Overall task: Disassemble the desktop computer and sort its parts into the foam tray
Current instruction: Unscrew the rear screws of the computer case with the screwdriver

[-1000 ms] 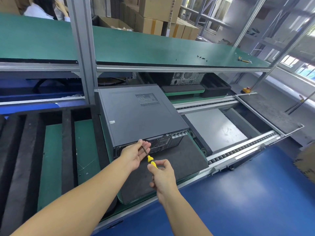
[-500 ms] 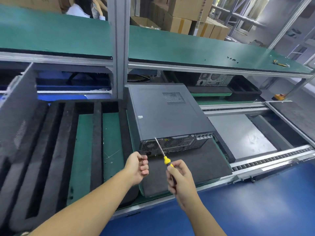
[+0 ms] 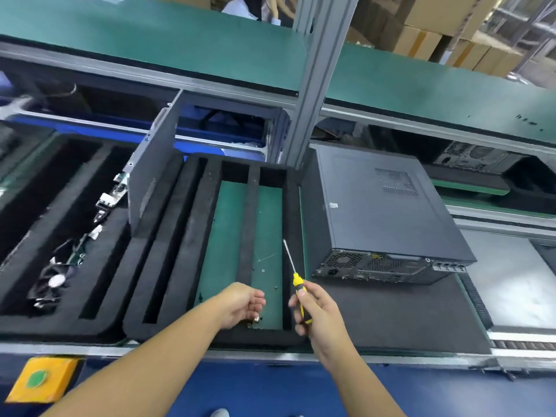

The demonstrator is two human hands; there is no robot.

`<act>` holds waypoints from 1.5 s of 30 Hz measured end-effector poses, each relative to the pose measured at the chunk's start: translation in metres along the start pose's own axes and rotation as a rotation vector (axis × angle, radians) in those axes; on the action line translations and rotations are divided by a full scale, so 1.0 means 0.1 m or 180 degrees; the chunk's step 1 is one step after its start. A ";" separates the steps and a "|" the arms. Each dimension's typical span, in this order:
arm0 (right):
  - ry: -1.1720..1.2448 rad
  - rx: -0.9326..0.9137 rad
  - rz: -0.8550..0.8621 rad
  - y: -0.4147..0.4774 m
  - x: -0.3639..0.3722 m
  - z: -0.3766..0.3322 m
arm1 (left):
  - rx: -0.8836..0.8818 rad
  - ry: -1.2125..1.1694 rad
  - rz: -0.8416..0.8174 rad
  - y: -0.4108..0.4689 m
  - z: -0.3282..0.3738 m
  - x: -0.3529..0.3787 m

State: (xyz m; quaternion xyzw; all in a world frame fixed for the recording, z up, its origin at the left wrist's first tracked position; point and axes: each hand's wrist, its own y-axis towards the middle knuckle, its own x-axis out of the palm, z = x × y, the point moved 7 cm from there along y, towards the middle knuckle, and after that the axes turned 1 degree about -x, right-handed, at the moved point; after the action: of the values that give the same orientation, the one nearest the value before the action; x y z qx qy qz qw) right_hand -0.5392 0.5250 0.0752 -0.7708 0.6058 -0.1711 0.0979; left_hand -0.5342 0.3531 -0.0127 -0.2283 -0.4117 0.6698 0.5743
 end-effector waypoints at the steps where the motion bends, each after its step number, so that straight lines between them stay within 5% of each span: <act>1: 0.0003 0.0023 0.0039 0.01 0.02 0.02 | 0.0023 0.0109 -0.0007 0.02 0.02 -0.01; 11: 0.0112 0.0035 0.0433 -0.10 -0.14 -0.01 | -0.0148 0.1349 -0.0155 0.32 0.17 0.38; 20: 0.0184 0.0023 0.0516 -0.17 -0.22 0.03 | -0.0793 0.1181 -0.0826 0.26 0.05 0.55; 32: -0.0269 0.0575 0.0284 -0.11 -0.13 0.17 | 0.0746 0.1144 -0.0357 0.11 0.48 0.35; 39: -0.0414 0.0789 0.0168 -0.02 -0.03 0.20 | 0.0509 0.0712 -0.1600 -0.33 0.41 0.59; 45: -0.0762 0.0688 0.0107 0.03 0.08 0.23 | 0.1003 0.0629 -0.1066 -0.43 0.36 0.51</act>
State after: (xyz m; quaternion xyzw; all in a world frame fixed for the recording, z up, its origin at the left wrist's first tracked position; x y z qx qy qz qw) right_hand -0.5319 0.5156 0.0537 -0.7604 0.5807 -0.1405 0.2546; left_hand -0.5498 0.3917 0.0506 -0.1289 -0.2761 0.5956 0.7432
